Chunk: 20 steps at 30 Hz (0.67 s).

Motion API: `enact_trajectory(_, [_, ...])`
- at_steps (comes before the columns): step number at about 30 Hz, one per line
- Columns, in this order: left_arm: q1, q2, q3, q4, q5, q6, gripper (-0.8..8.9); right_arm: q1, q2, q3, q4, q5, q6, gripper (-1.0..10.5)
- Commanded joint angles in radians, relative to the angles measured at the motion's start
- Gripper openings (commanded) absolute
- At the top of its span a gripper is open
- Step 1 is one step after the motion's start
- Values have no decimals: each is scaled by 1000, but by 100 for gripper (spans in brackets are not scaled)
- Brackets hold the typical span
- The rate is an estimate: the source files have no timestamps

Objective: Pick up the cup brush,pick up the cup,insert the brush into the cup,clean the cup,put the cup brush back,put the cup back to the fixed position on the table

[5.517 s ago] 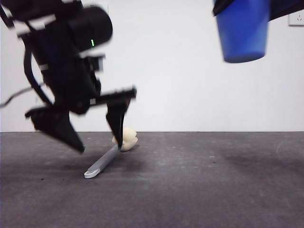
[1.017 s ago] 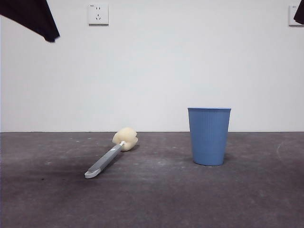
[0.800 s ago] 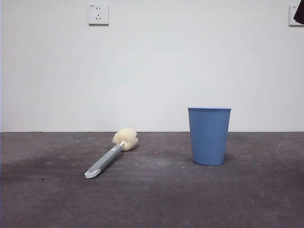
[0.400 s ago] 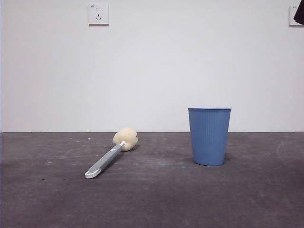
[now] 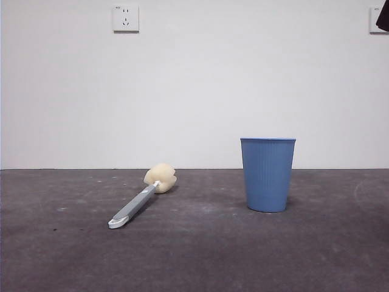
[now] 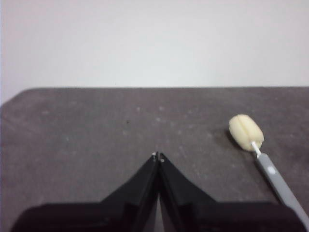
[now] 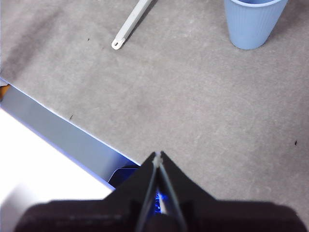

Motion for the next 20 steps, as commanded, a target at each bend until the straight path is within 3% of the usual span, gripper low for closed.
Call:
enact_trajectory(1, [3, -17, -29, 12, 1, -28, -3, 1, -1, 2, 3, 2, 8, 1])
enact_trajectory(15, [3, -24, -44, -159, 3, -34, -3, 1, -1, 2, 3, 2, 8, 1])
enact_trajectory(20, [3, -23, -43, -155, 2, -33, -3, 1, -1, 2, 3, 5, 8, 1])
